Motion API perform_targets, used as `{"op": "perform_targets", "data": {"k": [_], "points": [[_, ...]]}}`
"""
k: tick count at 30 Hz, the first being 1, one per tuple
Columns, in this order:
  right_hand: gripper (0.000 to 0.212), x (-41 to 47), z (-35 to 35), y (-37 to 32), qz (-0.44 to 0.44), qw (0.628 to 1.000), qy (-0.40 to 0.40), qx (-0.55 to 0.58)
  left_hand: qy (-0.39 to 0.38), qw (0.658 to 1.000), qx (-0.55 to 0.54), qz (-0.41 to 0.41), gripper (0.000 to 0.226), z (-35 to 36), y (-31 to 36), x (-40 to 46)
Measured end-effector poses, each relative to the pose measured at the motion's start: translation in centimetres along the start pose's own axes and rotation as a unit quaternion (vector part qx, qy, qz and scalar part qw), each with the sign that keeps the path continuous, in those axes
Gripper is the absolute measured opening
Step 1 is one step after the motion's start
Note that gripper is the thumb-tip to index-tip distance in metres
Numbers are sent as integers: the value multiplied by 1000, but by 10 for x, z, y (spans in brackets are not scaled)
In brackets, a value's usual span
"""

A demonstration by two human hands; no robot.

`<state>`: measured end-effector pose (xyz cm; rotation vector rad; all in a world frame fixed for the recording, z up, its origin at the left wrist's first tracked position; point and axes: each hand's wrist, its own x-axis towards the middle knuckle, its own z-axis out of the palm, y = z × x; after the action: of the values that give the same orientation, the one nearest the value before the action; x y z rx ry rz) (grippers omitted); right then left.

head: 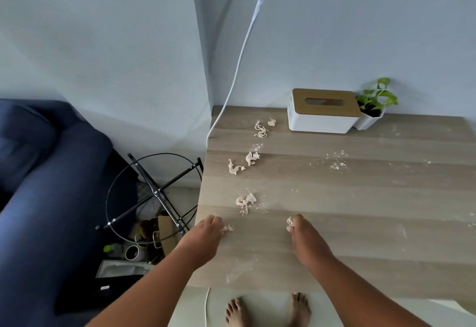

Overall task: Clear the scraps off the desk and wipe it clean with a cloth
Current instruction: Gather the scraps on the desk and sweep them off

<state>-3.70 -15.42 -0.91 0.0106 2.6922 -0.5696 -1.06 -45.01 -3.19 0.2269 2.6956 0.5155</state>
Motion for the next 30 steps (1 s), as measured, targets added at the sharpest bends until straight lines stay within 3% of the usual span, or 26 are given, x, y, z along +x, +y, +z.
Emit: {"op": "perform_targets", "data": {"k": [3, 6, 8, 10, 13, 16, 19, 22, 26, 30], "points": [[12, 1, -3, -2, 6, 999, -24, -41, -2, 1000, -10, -24, 7, -4, 1, 0], [9, 3, -5, -2, 12, 998, -36, -43, 2, 998, -38, -42, 26, -10, 2, 1], [18, 5, -5, -2, 12, 999, -32, -37, 3, 998, -47, -43, 40, -14, 3, 2], [22, 5, -5, -3, 2, 1000, -16, -26, 23, 997, -60, -35, 33, -15, 2, 2], [21, 6, -6, -7, 6, 1000, 17, -7, 65, 995, -75, -2, 24, -12, 1, -1], [21, 7, -9, -7, 12, 998, 48, -27, 76, 996, -39, 36, 34, -9, 3, -3], [34, 7, -12, -7, -21, 994, 59, -87, 106, 989, 38, 92, 29, -8, 9, 1], [44, 8, -12, -6, -52, 990, 52, -124, 47, 996, 53, 56, 26, -2, 10, 3], [42, 16, -9, -3, -68, 982, 61, -166, 84, 995, -6, 53, 13, -5, 16, 5], [25, 32, -8, -4, -35, 988, 14, -150, 94, 990, -96, -44, 5, -11, 13, 16]]}}
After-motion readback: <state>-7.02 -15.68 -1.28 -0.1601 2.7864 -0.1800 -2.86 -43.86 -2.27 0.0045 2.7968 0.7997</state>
